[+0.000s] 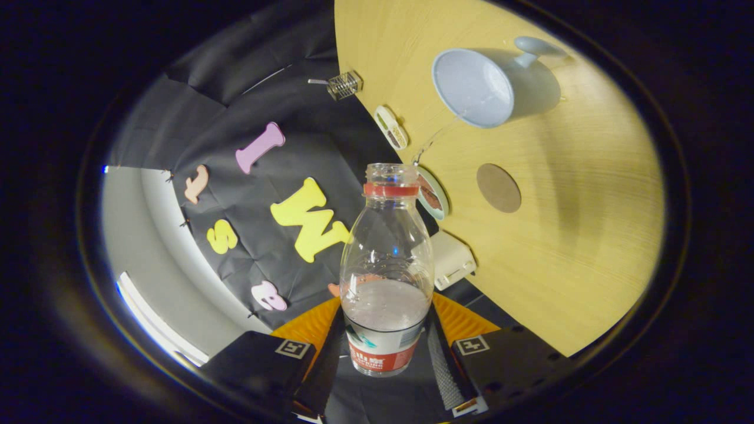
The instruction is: Take the bottle from table, then pour the juice into the cup, finally place the bottle on the coaster
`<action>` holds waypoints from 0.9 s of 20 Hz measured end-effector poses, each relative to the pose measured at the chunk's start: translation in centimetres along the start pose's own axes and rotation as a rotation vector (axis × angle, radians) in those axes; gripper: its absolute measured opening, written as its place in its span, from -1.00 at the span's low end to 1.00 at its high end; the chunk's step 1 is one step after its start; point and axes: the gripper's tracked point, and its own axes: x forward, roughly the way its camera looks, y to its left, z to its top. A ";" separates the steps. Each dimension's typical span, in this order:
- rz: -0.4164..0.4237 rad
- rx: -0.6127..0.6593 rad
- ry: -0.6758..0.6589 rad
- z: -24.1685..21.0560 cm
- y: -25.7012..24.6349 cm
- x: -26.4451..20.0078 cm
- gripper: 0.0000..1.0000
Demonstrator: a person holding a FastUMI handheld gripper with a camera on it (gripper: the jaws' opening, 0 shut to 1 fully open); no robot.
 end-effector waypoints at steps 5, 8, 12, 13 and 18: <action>0.002 0.051 -0.001 0.4 0.6 0.3 0.48; 0.009 0.074 -0.010 1.0 1.2 0.2 0.48; -0.004 0.069 -0.006 1.3 1.3 0.2 0.48; -0.004 0.070 -0.006 1.3 1.3 0.2 0.48; 0.036 -0.002 -0.006 1.0 2.0 -0.3 0.48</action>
